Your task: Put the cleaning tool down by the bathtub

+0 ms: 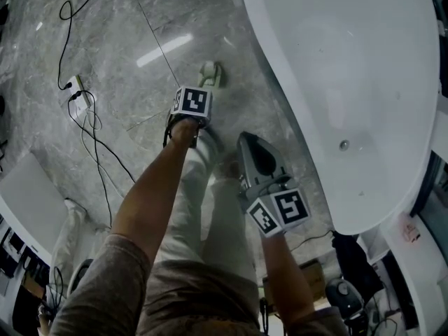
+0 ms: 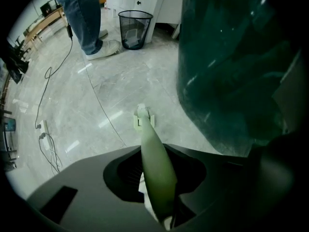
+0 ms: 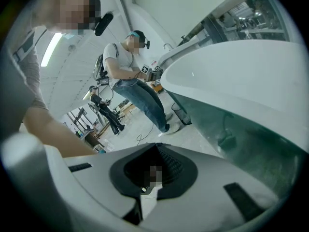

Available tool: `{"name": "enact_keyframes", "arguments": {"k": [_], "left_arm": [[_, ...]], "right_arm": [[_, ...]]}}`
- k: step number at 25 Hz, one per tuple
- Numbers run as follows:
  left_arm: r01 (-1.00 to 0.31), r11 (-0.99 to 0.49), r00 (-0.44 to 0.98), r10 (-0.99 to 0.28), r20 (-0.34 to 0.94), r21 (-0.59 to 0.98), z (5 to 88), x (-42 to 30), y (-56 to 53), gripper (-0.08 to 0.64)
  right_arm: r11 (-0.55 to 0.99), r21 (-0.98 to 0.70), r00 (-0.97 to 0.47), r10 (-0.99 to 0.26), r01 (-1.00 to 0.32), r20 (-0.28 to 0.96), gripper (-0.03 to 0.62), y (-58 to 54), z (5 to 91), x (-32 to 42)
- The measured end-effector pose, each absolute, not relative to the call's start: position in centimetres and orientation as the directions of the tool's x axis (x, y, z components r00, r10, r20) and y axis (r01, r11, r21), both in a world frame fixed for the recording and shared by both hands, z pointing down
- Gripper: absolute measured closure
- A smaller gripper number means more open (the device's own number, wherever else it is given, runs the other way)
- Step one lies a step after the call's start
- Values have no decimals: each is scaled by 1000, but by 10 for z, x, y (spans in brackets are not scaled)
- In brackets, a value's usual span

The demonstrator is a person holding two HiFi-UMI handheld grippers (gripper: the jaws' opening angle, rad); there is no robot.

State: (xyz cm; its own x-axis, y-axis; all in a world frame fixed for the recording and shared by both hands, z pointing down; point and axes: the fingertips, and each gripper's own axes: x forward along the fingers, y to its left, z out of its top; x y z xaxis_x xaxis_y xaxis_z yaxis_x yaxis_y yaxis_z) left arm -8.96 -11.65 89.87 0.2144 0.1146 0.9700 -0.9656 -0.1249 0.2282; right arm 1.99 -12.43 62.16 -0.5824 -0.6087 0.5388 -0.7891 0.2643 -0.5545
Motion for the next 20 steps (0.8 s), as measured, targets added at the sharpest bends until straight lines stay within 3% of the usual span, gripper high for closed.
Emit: {"name": "enact_keyframes", "arguments": {"k": [20], "left_arm": [[-964,-158,206,62,977,213,871,-96,-115,380]], "right_arm": [[282,-564,-599,-608,-777,521,593,-121,598,13]]}}
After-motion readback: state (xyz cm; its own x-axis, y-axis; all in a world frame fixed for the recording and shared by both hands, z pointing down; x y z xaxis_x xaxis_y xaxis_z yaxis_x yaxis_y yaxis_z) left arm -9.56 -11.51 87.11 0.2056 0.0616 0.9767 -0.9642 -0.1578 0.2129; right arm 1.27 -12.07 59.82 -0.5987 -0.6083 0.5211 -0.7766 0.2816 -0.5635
